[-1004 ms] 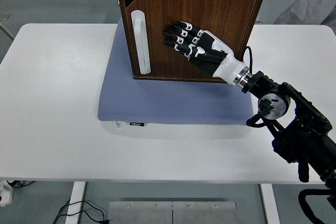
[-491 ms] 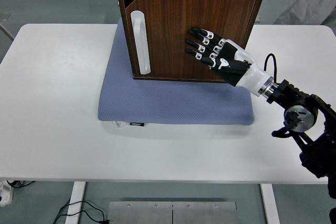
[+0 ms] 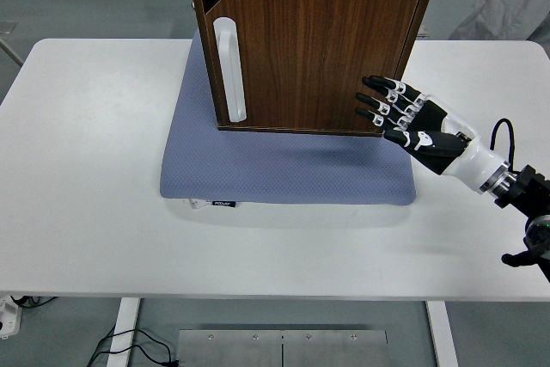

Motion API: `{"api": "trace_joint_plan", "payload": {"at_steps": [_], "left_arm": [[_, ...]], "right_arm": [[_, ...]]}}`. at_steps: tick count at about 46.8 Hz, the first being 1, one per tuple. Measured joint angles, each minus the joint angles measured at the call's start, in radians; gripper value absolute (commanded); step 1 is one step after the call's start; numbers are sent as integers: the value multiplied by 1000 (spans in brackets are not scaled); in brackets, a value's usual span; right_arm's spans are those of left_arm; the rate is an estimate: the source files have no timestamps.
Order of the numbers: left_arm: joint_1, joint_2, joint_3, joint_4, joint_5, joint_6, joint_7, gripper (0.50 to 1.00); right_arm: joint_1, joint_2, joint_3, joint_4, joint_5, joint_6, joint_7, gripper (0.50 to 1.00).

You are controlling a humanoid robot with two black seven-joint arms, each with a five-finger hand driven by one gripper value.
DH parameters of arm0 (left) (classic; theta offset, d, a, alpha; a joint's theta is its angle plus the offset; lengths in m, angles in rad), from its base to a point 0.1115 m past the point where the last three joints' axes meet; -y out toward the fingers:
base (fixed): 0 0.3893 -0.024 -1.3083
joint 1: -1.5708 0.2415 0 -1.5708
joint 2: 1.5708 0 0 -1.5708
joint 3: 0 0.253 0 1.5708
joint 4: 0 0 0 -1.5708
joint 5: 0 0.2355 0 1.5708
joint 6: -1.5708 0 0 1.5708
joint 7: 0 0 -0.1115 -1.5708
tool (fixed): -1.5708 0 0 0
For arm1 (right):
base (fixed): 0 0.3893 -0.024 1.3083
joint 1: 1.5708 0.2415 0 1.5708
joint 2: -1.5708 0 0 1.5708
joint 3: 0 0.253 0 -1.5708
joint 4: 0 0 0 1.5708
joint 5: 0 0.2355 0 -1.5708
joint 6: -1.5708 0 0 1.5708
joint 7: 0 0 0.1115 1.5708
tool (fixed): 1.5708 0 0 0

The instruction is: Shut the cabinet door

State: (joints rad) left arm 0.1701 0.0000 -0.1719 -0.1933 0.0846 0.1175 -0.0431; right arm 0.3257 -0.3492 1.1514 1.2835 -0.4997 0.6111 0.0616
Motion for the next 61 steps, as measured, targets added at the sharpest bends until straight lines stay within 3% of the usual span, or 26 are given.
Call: {"api": "trace_joint_plan", "payload": {"at_steps": [12, 28, 45, 61], "left_arm": [[0, 0, 0, 0, 0, 0, 0, 1000], [0, 0, 0, 0, 0, 0, 0, 1000], [0, 0, 0, 0, 0, 0, 0, 1000], [0, 0, 0, 0, 0, 0, 0, 1000]], "right_arm": [[-101, -49, 94, 10, 3, 0, -3, 1000], [-212, -44, 252, -1, 13, 0, -5, 1000], [-224, 110, 345, -15, 29, 0, 2, 1000], [-141, 218, 391, -145, 49, -20, 6, 1000]]}}
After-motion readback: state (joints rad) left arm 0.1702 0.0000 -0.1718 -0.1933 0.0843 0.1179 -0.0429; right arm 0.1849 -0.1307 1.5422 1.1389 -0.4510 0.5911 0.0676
